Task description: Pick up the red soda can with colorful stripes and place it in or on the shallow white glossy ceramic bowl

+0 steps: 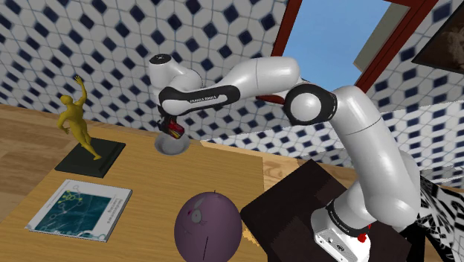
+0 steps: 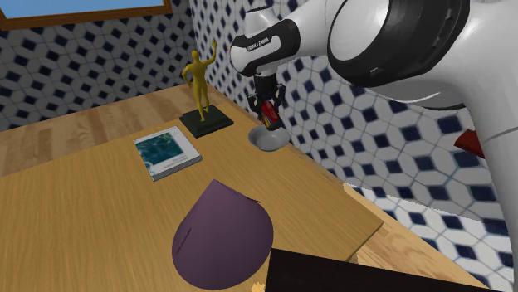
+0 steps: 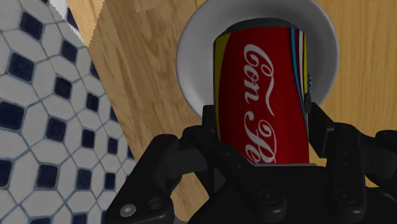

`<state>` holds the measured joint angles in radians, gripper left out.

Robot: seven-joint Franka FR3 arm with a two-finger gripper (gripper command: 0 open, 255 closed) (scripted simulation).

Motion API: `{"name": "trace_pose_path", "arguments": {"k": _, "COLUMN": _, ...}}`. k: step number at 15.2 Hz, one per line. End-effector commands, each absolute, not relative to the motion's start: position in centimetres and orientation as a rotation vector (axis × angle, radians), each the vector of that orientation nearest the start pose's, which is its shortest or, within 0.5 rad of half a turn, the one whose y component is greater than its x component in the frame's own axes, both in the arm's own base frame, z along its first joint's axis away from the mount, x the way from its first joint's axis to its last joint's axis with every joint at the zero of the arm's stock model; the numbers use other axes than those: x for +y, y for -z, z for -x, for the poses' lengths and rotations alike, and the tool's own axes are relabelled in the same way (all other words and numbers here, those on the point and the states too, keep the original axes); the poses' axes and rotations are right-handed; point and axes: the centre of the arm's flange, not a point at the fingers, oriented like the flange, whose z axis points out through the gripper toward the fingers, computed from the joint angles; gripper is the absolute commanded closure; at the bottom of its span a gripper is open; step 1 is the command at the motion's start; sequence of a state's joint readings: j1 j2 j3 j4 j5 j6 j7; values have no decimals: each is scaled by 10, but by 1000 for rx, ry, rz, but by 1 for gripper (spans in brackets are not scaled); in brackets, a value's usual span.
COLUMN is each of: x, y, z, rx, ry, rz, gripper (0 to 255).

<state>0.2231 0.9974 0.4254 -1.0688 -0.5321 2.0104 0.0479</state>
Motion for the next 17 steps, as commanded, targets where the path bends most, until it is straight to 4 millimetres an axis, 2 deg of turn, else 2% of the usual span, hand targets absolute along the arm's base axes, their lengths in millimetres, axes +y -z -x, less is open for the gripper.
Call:
{"name": "trace_pose_path", "arguments": {"k": 1, "x": 346, "y": -240, "z": -696, "rx": -1030, "ry": 98, "rz": 3089, "gripper": 255}}
{"name": "trace_pose_path", "arguments": {"k": 12, "x": 346, "y": -181, "z": -696, "rx": -1030, "ry": 98, "rz": 3089, "gripper": 255}}
{"name": "trace_pose_path", "arguments": {"k": 17, "x": 346, "y": -178, "z": -697, "rx": -1030, "ry": 98, "rz": 3089, "gripper": 255}}
